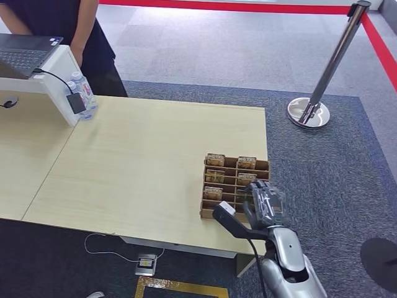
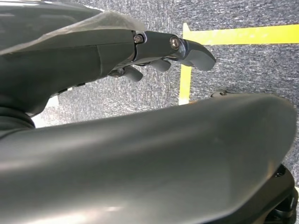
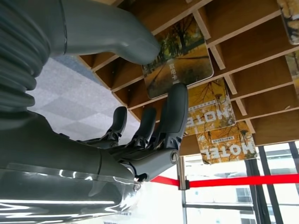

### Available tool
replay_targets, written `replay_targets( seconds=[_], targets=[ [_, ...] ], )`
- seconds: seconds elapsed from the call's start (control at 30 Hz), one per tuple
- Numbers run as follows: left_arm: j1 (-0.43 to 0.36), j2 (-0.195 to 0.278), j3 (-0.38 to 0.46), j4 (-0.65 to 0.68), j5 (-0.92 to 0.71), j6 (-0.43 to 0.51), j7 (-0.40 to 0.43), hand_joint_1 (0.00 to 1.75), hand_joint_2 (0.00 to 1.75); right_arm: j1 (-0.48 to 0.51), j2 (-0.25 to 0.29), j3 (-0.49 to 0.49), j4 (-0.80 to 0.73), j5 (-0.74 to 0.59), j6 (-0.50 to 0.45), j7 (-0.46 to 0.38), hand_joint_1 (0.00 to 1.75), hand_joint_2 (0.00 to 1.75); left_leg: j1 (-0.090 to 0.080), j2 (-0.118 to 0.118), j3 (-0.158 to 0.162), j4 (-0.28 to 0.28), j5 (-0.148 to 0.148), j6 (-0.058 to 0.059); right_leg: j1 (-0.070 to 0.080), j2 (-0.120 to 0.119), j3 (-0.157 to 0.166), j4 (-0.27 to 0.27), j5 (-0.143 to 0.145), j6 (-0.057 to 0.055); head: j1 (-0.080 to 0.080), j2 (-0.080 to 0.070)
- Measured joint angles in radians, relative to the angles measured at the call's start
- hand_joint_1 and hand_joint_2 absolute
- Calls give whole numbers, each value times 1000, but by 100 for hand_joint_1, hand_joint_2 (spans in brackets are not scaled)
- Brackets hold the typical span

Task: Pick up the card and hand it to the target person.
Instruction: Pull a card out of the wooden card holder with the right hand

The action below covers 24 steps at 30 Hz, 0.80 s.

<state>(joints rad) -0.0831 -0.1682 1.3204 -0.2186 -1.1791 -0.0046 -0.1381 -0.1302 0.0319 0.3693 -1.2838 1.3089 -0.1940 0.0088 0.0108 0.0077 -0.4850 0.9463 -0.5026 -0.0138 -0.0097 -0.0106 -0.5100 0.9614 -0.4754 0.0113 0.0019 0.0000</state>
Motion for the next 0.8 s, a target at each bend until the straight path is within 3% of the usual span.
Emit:
replay_targets(
  seconds=[0.8],
  targets=[
    [0,0,-10,0,-6,-6,-2,0,0,-1,-14,0,-28,3,4,9,80,175,0,0,0,0,0,0,0,0,0,0,0,0,0,0]
  ],
)
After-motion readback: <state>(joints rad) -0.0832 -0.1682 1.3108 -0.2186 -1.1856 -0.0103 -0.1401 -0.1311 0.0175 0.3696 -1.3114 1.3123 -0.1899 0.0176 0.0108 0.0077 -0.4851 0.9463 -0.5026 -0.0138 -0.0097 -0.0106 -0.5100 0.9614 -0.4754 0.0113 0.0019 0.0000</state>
